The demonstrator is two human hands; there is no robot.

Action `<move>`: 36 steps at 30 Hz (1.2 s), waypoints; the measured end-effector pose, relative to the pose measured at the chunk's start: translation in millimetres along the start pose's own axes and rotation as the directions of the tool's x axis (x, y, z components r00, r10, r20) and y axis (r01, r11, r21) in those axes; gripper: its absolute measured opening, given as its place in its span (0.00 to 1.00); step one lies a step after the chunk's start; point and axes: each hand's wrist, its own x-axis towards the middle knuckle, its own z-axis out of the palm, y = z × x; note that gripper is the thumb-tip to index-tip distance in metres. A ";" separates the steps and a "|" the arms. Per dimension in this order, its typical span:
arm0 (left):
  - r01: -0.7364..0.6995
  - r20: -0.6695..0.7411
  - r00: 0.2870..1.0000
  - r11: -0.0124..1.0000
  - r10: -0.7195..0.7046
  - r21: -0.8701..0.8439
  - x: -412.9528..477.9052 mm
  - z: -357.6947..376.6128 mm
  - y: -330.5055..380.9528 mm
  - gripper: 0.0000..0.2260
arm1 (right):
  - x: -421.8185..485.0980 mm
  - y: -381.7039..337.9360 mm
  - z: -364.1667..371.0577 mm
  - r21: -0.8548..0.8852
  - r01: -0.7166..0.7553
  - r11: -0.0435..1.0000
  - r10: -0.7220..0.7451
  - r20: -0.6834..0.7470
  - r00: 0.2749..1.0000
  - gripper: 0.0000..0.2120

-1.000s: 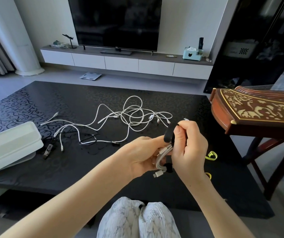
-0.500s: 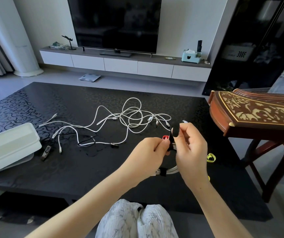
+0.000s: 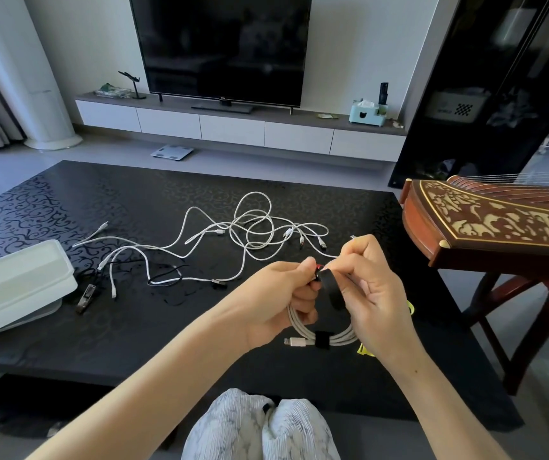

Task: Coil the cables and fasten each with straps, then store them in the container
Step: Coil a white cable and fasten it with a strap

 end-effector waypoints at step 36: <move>-0.397 0.132 0.890 0.598 0.437 0.696 -21.6 -0.1 -5.6 0.08 | 18.1 -34.5 -28.7 -0.037 -0.373 0.927 0.375 0.087 0.923 0.16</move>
